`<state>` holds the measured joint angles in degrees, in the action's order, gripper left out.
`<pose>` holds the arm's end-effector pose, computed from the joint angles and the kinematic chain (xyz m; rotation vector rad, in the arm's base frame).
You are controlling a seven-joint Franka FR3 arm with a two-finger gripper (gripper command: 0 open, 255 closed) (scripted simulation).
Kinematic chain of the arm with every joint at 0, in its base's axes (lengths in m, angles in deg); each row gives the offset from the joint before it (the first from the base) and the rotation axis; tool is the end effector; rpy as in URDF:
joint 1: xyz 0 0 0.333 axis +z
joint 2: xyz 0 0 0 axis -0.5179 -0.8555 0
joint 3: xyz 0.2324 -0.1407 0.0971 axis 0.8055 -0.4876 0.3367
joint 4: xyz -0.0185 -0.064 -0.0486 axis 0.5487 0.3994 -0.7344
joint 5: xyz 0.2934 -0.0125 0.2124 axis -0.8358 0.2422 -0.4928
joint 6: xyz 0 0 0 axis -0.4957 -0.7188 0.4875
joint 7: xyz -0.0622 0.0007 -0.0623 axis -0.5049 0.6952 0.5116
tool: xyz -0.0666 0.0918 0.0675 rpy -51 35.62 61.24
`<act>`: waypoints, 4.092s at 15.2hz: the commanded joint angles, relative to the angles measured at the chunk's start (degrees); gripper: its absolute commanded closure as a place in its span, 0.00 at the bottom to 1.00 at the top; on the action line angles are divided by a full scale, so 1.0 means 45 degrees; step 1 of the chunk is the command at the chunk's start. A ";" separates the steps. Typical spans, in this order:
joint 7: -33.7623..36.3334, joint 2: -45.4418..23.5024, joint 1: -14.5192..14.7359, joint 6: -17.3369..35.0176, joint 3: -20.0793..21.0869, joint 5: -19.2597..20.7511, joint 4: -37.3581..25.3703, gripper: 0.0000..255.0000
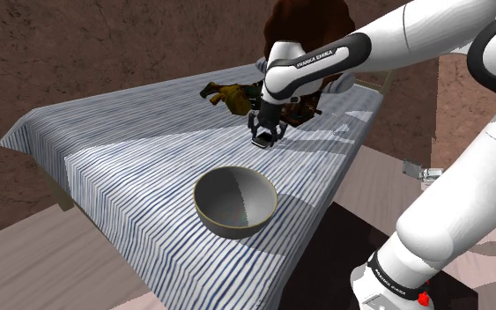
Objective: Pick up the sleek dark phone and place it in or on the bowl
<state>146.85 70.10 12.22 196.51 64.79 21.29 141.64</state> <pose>0.5087 -0.0464 0.3560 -2.5155 1.8169 -0.0043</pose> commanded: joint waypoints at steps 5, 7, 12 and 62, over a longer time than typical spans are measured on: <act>-0.0045 0.0422 -0.0012 -0.0915 -0.0014 -0.0093 -0.0499 1.00; -0.0058 0.0554 -0.0017 -0.1252 -0.0022 -0.0119 -0.0707 1.00; -0.0080 0.0836 -0.0028 -0.2093 -0.0043 -0.0170 -0.1272 1.00; 0.7567 0.5706 0.3334 -0.5713 0.5095 -0.3031 -0.1122 1.00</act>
<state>179.34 96.25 26.97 170.78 86.51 7.79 137.30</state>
